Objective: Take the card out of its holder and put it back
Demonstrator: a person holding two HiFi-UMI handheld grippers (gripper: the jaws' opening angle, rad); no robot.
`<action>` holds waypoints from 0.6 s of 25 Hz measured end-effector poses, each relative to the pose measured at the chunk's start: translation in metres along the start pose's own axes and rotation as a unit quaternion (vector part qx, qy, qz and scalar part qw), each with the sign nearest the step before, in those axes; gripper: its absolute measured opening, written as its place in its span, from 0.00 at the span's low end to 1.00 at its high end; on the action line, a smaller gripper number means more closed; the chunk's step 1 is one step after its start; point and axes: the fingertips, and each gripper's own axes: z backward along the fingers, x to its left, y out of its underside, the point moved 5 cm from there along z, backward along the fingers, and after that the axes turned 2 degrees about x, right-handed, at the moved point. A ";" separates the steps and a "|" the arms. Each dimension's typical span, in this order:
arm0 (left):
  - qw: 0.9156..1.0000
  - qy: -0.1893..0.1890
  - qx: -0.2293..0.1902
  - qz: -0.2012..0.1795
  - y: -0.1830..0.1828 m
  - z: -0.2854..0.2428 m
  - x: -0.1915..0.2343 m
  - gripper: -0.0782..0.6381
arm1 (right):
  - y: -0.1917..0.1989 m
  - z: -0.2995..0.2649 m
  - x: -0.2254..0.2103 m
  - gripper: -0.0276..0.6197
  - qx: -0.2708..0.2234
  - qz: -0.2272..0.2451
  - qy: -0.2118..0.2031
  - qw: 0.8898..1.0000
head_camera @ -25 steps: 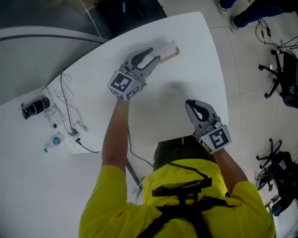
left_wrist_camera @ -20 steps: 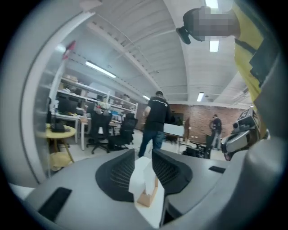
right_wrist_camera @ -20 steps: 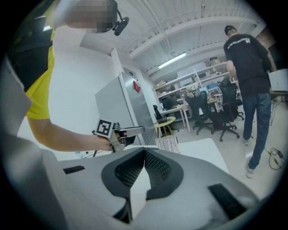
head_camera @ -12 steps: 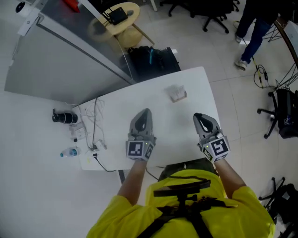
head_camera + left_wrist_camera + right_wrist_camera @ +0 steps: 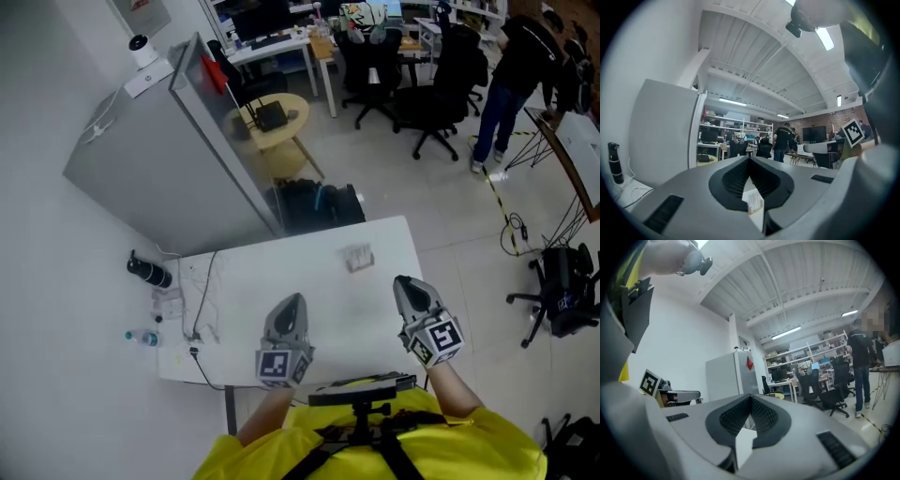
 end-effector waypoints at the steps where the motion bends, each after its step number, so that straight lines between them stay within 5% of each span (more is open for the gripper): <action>1: 1.000 0.001 -0.006 0.000 -0.003 0.003 -0.001 0.12 | -0.004 0.002 0.001 0.05 -0.005 0.002 0.000 1.000; 15: 1.000 0.016 -0.004 -0.013 -0.004 0.007 0.000 0.12 | -0.008 0.011 0.007 0.05 -0.012 0.012 0.007 1.000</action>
